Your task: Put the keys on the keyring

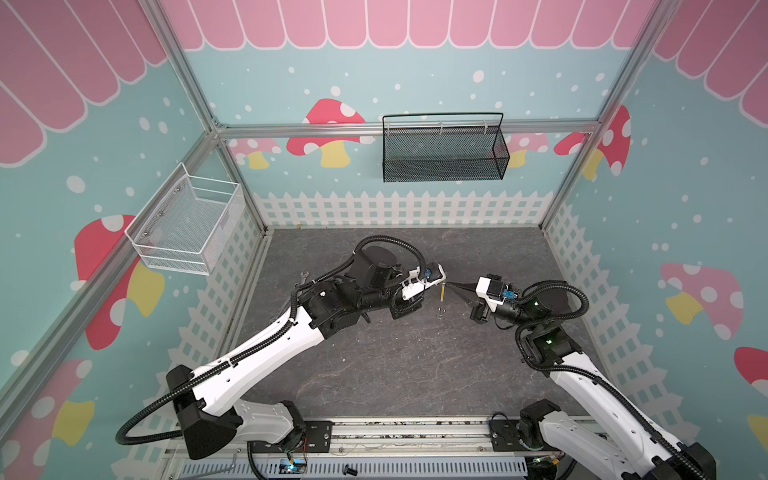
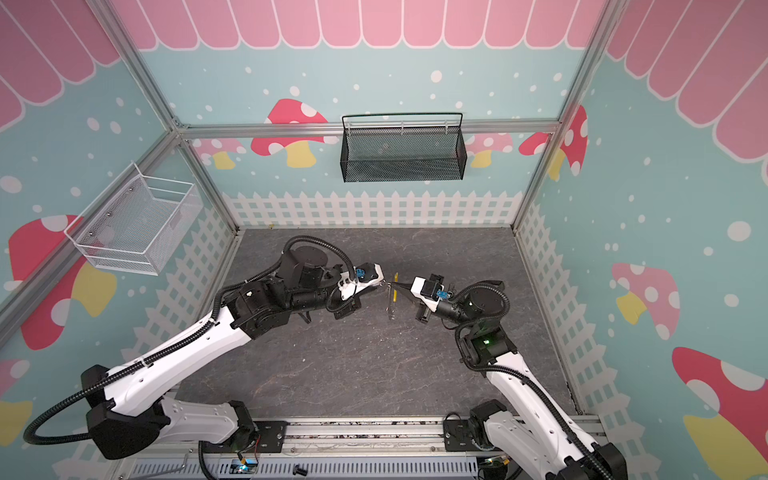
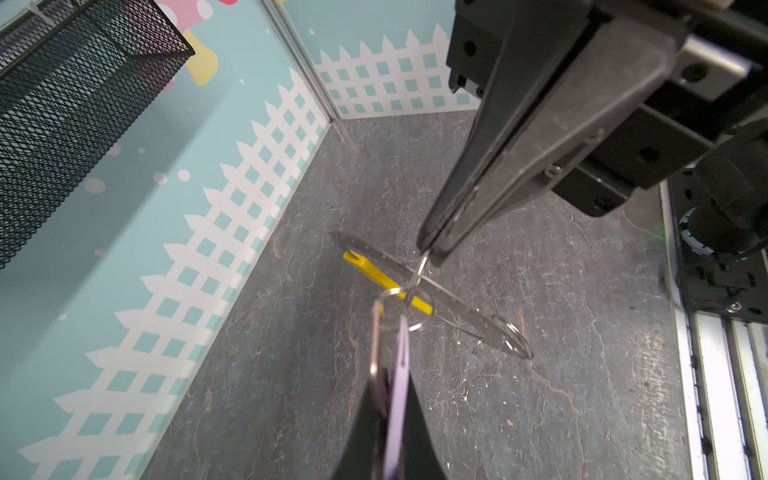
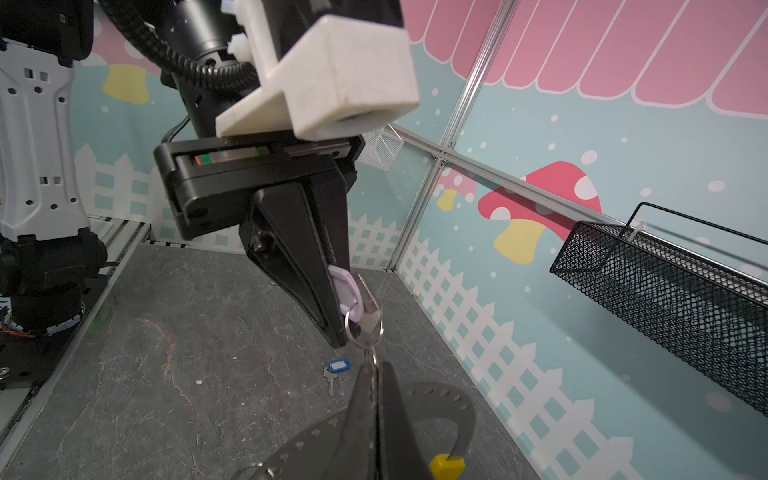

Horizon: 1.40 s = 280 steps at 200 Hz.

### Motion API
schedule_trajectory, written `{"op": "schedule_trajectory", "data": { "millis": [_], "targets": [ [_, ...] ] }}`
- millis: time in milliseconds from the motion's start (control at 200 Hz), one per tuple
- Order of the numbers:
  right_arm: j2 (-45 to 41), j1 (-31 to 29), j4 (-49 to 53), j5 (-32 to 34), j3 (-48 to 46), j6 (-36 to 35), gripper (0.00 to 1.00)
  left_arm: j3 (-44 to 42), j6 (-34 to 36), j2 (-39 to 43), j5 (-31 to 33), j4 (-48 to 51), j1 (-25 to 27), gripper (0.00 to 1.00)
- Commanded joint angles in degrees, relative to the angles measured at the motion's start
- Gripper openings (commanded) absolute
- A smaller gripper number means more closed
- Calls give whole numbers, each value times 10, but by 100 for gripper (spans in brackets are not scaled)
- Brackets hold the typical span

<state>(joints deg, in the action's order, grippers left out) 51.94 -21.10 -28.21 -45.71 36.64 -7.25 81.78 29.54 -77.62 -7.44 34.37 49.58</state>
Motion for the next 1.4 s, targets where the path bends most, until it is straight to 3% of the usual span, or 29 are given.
{"op": "schedule_trajectory", "data": {
  "millis": [0,100,215,300,395,575,650,765,925,1050,1396],
  "targets": [
    [10,-1,6,28,-28,-8,0,23,20,-39,-4,70,-1,0],
    [12,-1,0,50,-59,-7,8,45,14,-82,-26,84,-1,0],
    [-3,4,-16,79,-99,0,30,69,2,-133,-50,90,-1,0],
    [-36,10,-18,141,-129,1,44,83,-17,-170,-68,88,0,0],
    [-93,18,-14,259,-163,-1,57,97,-42,-206,-79,83,5,0],
    [-202,19,25,529,-199,-45,63,121,-117,-267,-103,32,22,0],
    [-224,22,40,600,-204,-75,67,131,-148,-291,-112,1,23,0],
    [-217,26,66,561,-196,-115,67,132,-174,-332,-131,-26,12,0],
    [-185,26,49,496,-192,-112,66,81,-205,-364,-177,-96,-21,0],
    [-160,26,42,474,-188,-113,66,47,-223,-373,-178,-124,-54,0],
    [-97,26,32,417,-166,-108,66,17,-226,-418,-183,-97,-124,0]
  ]
}}
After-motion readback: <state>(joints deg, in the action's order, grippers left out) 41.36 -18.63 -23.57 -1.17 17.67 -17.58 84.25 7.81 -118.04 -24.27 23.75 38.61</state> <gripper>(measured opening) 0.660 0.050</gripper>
